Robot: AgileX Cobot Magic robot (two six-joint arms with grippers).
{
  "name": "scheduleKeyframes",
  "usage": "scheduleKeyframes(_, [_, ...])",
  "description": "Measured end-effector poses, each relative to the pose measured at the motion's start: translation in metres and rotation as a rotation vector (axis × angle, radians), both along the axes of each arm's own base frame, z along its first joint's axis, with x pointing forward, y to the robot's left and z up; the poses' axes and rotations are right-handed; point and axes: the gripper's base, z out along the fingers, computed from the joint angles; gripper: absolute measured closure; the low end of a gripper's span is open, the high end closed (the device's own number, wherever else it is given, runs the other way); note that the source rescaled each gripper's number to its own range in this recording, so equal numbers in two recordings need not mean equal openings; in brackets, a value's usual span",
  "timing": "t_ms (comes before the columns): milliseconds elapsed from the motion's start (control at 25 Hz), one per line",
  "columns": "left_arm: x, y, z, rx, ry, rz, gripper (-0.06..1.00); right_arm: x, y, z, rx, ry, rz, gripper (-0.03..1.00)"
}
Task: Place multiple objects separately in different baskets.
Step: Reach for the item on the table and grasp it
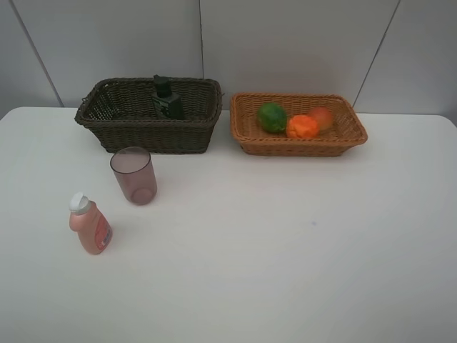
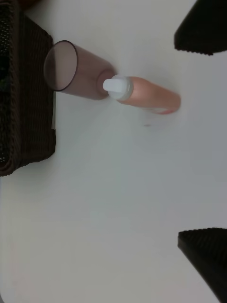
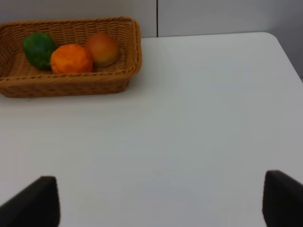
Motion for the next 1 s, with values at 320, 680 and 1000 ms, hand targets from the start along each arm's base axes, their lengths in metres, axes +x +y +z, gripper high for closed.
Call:
scheduleKeyframes(320, [0.0,0.0,0.0,0.0,0.0,0.0,-0.02,0.0,0.0,0.0,-0.001,0.0,0.0,0.1])
scheduleKeyframes(680, [0.0,0.002,0.0,0.02,-0.001,0.014,-0.02,0.0,0.0,0.0,-0.001,0.0,0.001,0.1])
scheduleKeyframes(1000, [0.013,0.003,0.009,0.045,0.032,0.026,-0.02,0.0,0.0,0.0,-0.001,0.0,0.001,0.1])
